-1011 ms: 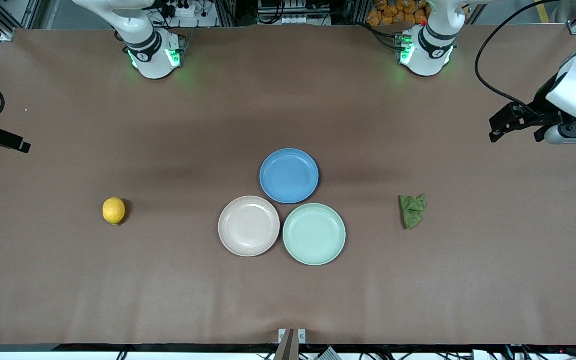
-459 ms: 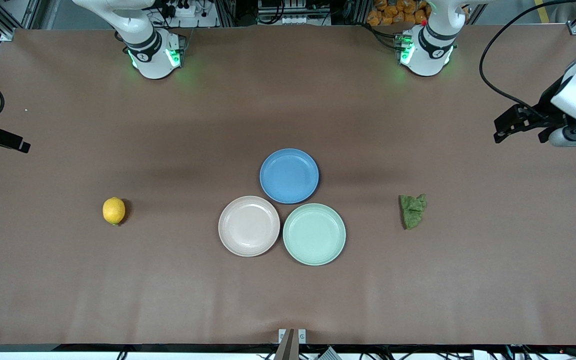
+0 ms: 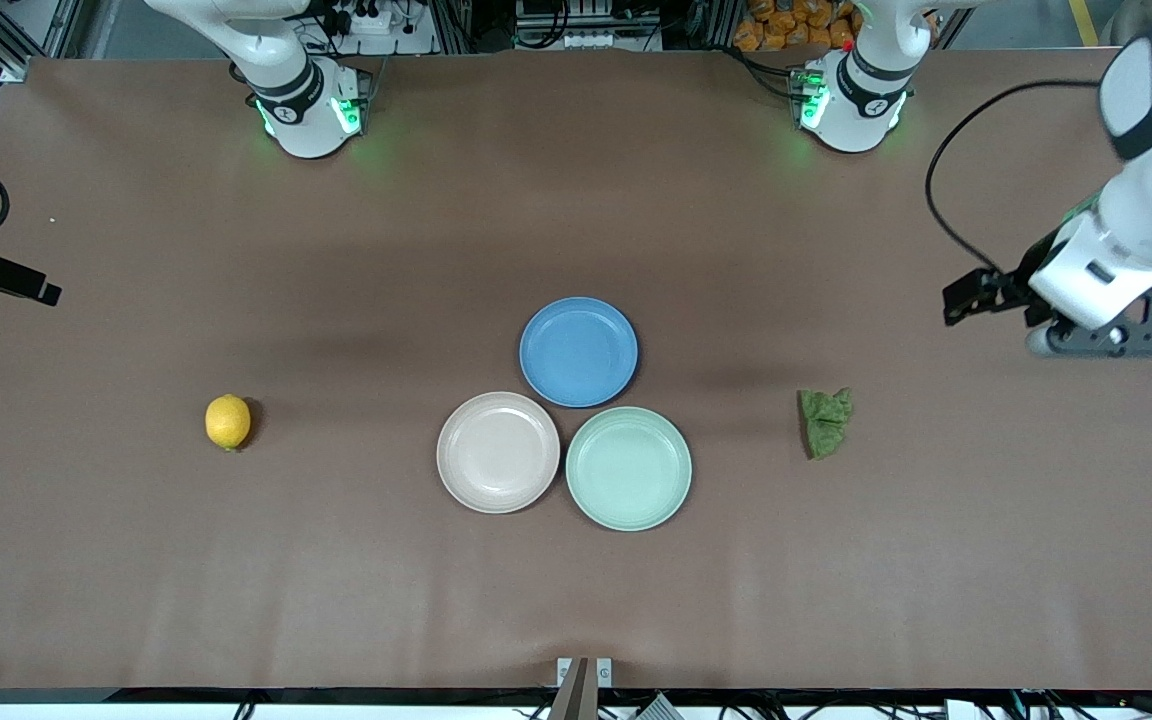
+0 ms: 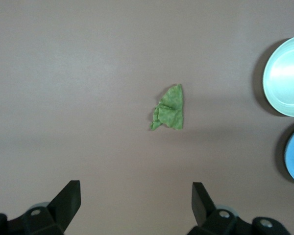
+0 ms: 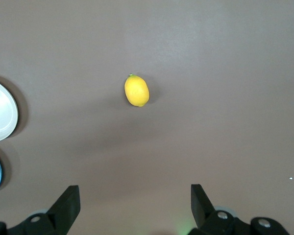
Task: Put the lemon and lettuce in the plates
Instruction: 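Reach the left gripper down to the green lettuce and grasp it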
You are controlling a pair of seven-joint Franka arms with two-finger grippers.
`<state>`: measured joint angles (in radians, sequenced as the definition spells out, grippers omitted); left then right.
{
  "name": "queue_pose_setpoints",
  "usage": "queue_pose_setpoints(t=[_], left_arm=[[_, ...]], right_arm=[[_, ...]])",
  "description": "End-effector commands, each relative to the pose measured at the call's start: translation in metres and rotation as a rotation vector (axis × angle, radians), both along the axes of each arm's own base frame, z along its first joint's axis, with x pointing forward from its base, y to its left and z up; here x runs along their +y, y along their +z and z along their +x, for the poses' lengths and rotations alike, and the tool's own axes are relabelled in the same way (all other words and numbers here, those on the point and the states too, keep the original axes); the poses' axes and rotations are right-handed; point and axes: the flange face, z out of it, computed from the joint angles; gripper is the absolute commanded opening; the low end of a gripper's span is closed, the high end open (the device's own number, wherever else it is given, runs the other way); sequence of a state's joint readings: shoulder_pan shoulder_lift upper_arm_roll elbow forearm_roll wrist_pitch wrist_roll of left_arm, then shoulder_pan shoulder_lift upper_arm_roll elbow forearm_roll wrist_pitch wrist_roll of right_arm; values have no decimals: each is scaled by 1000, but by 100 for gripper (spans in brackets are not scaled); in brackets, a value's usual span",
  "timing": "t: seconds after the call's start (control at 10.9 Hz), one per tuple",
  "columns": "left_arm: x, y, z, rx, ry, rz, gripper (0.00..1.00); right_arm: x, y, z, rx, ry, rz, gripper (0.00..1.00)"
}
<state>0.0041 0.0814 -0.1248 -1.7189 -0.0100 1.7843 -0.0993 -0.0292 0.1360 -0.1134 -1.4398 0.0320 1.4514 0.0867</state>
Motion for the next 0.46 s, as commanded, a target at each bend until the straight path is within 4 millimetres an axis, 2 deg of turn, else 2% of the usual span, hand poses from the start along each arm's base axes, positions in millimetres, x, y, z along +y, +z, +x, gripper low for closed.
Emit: queue_pose_setpoints(t=[0.0, 0.28, 0.37], left_arm=[[1, -59, 20, 2, -16, -2, 100], [-5, -136, 31, -33, -14, -16, 100], [-14, -159, 33, -35, -21, -22, 100]], right_arm=[[-2, 3, -5, -6, 8, 1, 100], [-3, 0, -4, 1, 6, 3, 100], [-3, -2, -4, 4, 6, 3, 100]])
